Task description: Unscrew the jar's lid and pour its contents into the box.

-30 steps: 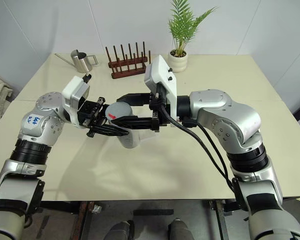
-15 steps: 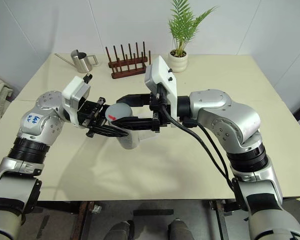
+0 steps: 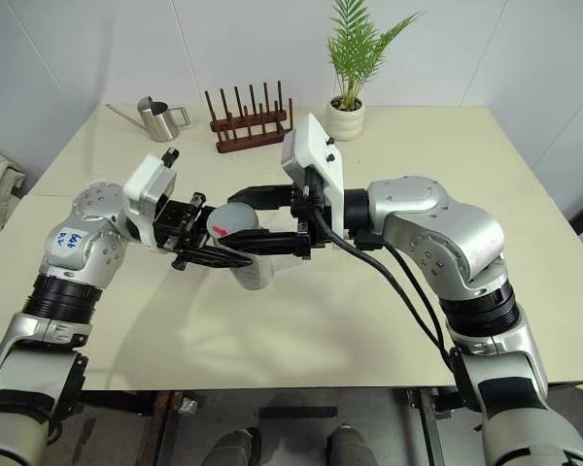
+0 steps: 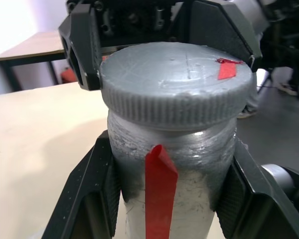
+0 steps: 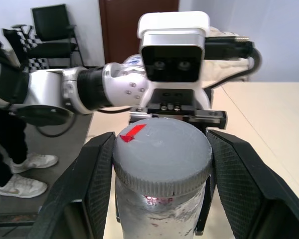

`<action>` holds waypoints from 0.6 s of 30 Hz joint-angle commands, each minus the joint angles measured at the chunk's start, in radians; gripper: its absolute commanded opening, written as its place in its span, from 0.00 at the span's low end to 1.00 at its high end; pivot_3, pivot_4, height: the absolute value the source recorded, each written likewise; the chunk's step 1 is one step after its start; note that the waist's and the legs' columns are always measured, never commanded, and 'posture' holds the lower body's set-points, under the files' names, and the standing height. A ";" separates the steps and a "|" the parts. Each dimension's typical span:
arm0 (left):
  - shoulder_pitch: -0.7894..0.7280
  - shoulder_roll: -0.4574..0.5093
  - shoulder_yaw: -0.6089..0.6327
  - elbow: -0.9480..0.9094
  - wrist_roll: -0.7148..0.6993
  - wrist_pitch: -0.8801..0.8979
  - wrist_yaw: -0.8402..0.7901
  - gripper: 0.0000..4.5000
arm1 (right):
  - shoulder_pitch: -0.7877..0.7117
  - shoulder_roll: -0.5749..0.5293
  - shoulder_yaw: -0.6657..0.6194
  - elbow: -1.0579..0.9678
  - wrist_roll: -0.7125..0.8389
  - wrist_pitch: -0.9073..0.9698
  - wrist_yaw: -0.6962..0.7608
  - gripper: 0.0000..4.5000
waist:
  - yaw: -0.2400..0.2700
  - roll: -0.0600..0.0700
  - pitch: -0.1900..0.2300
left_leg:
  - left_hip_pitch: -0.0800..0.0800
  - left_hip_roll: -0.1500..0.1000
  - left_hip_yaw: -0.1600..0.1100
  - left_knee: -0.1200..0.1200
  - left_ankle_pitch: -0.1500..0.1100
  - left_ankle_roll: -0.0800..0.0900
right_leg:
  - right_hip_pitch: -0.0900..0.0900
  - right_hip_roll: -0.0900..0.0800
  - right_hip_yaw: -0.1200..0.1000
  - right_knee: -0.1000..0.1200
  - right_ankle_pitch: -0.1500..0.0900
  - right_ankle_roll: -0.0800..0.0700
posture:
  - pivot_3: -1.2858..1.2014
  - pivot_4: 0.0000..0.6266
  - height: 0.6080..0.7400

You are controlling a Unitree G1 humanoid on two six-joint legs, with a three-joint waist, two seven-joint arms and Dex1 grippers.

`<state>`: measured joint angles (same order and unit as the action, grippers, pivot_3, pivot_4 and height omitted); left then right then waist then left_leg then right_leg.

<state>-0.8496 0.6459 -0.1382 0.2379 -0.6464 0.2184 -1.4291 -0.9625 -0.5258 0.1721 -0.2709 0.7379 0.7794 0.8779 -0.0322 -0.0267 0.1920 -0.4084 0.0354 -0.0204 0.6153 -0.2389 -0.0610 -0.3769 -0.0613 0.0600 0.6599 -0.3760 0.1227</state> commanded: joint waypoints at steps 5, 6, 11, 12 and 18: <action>0.087 -0.050 -0.030 -0.159 0.096 0.066 0.124 0.45 | -0.013 0.011 -0.187 -0.029 -0.069 -0.097 -0.184 0.59 | 0.002 0.000 0.000 | 0.000 0.000 0.000 0.001 0.000 0.000 | 0.000 0.000 0.000 0.001 0.000 0.000 | 0.52 0.24 1.00; 0.093 -0.053 -0.026 -0.170 0.104 0.071 0.135 0.45 | -0.008 0.015 -0.186 -0.034 -0.072 -0.097 -0.194 0.59 | 0.003 0.001 0.000 | 0.000 -0.001 0.000 0.001 0.000 0.000 | 0.000 -0.001 0.001 0.001 0.000 0.000 | 0.52 0.24 1.00; 0.102 -0.070 -0.014 -0.203 0.149 0.086 0.185 0.45 | 0.000 0.038 -0.189 -0.038 -0.105 -0.096 -0.241 0.59 | -0.001 -0.001 0.002 | 0.000 0.000 0.000 0.001 0.000 0.000 | 0.000 0.000 0.000 0.002 0.000 0.000 | 0.52 0.24 1.00; 0.104 -0.074 -0.010 -0.207 0.150 0.088 0.191 0.45 | 0.002 0.041 -0.190 -0.039 -0.108 -0.096 -0.247 0.59 | -0.002 -0.001 0.002 | 0.000 0.000 0.000 0.001 0.000 0.000 | 0.000 0.000 0.001 0.002 0.000 0.000 | 0.52 0.24 1.00; 0.081 -0.090 0.054 -0.222 0.115 0.120 0.237 0.45 | 0.037 0.011 -0.222 -0.039 -0.153 -0.089 -0.299 0.59 | 0.001 -0.001 0.002 | 0.000 0.000 0.000 0.001 0.000 0.000 | 0.000 0.000 0.001 0.001 0.000 0.000 | 0.52 0.24 1.00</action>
<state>-0.7397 0.5545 -0.1379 0.0533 -0.5021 0.3291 -1.2077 -0.9281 -0.4941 -0.0062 -0.2790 0.6041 0.6982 0.6058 -0.0309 -0.0277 0.1937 -0.4087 0.0350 -0.0200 0.6160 -0.2388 -0.0610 -0.3771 -0.0613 0.0605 0.6610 -0.3760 0.1229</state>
